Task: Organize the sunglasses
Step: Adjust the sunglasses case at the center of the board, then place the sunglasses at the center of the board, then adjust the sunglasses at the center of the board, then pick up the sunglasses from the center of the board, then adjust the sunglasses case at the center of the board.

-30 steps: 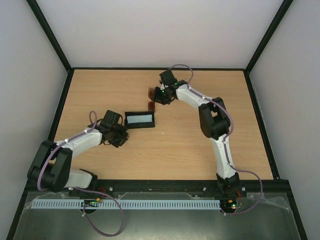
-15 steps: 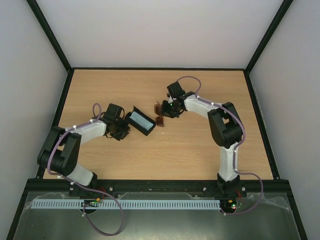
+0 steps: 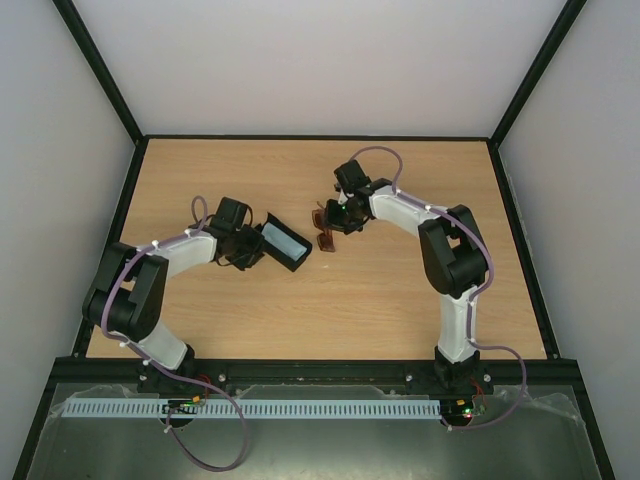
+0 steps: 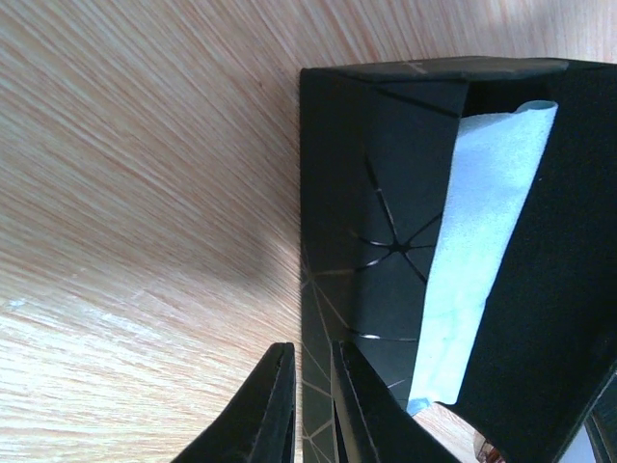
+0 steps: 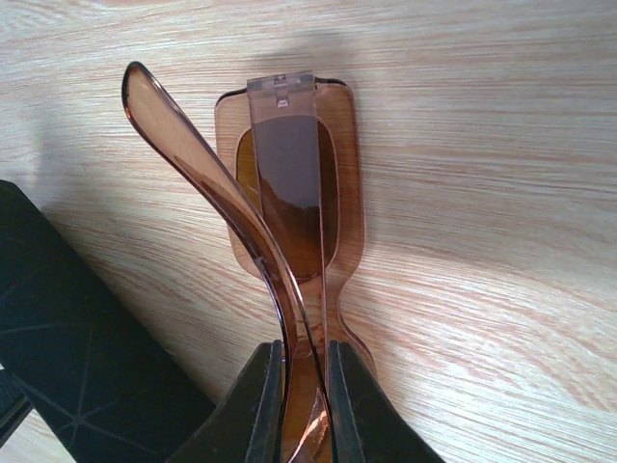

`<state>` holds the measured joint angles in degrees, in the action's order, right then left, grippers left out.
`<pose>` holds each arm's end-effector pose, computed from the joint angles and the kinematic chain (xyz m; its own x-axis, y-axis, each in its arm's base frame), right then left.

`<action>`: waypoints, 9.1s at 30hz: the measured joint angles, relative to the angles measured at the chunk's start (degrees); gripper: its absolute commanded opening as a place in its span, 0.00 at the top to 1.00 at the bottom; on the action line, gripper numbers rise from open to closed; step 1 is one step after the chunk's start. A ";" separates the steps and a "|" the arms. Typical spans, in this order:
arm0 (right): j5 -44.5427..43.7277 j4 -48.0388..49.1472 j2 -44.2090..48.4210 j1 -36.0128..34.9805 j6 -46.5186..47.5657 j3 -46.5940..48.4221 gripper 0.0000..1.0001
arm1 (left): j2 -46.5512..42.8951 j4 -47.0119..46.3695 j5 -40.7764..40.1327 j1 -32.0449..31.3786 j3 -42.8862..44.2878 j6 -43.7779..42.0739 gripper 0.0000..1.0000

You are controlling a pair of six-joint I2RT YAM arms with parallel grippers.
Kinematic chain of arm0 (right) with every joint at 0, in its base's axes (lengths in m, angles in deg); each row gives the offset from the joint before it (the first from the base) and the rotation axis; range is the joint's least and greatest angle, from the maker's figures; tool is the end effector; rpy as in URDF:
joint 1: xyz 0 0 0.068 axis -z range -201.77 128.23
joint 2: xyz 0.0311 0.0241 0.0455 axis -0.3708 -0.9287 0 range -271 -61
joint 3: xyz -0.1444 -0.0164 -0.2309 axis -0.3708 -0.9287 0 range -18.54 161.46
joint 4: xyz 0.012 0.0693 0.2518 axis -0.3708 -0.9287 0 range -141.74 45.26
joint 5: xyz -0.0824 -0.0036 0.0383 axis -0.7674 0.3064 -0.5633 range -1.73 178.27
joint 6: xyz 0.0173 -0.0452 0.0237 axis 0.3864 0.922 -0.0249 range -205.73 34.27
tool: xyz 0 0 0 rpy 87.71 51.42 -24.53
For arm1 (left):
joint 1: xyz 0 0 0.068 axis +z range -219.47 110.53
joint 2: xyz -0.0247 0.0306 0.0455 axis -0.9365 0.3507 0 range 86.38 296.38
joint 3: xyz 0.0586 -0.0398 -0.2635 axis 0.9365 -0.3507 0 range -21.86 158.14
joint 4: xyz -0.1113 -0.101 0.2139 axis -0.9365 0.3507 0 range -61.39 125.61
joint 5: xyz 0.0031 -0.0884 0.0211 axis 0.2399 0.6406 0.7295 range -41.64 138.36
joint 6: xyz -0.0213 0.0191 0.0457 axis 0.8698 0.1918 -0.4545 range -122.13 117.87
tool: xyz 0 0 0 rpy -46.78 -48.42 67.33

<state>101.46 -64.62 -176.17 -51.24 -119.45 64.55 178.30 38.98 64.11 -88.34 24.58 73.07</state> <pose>0.3779 0.2230 0.1877 -0.9041 0.1097 -0.4129 -0.1198 0.8626 0.4915 0.2847 -0.1076 0.1551 -0.6403 -0.7646 0.0739 -0.6410 0.4788 -0.6000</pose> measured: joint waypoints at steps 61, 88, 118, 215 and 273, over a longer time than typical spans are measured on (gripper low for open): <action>-13.66 -15.43 -6.10 -2.01 3.67 14.64 0.88 | 0.85 -2.95 3.78 1.20 0.57 -2.03 0.85; -13.49 -15.89 -9.64 -2.45 2.64 16.79 0.94 | 0.85 -2.32 4.22 2.23 0.57 -3.08 0.85; -16.55 -21.46 -14.64 -2.43 1.97 25.49 0.67 | 0.28 -2.27 4.92 3.50 0.57 -4.28 0.85; -21.44 -26.32 -16.59 -4.83 6.45 26.38 0.99 | -0.52 -2.36 5.27 4.44 0.57 -4.33 0.85; -17.18 -29.94 -22.23 -17.31 17.25 49.53 0.99 | 6.27 1.92 8.00 8.15 4.68 -5.18 0.78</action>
<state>84.29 -94.56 -198.40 -68.55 -102.20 114.08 184.57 40.90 72.11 -80.19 29.26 67.89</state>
